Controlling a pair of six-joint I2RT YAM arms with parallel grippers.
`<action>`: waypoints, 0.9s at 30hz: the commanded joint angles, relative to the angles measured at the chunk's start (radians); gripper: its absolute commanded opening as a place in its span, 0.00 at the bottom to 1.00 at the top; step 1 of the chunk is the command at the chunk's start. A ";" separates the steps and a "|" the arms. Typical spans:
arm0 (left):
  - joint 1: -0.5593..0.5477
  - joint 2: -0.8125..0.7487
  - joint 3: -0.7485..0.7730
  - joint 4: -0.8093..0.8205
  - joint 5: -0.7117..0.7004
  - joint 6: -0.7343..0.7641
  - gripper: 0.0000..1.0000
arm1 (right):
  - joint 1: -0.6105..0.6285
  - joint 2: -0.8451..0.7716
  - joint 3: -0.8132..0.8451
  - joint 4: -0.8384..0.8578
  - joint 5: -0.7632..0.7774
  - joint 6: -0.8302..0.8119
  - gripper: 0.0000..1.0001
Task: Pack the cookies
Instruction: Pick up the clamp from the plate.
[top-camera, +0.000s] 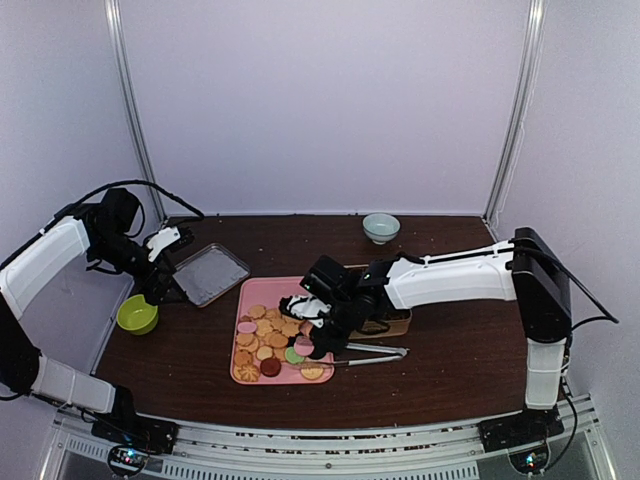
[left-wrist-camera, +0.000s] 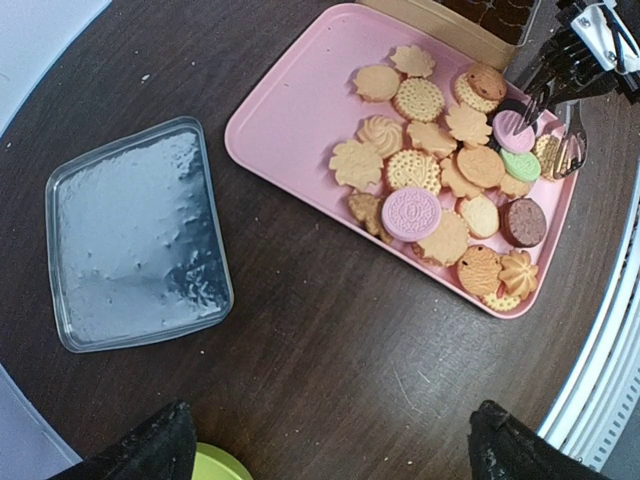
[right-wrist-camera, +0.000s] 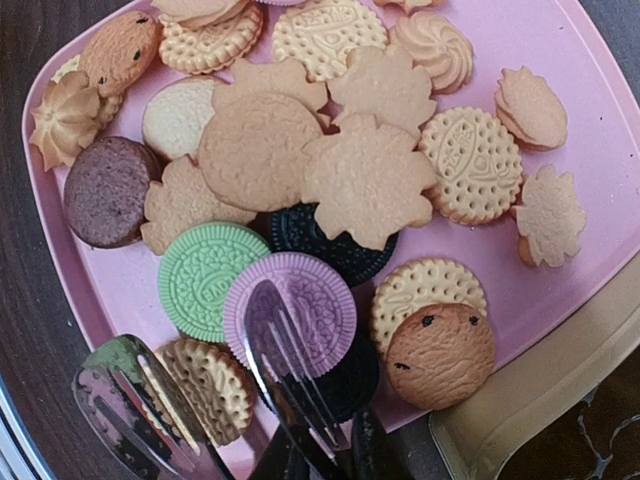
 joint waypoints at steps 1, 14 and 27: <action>-0.008 0.001 0.028 -0.003 0.027 0.011 0.98 | 0.019 -0.027 -0.014 -0.002 0.054 -0.019 0.11; -0.016 -0.027 0.027 -0.004 0.055 0.013 0.98 | 0.056 -0.101 -0.008 0.004 0.185 -0.048 0.00; -0.286 -0.099 0.201 -0.243 0.118 0.121 0.98 | 0.063 -0.164 0.210 -0.071 0.109 0.043 0.00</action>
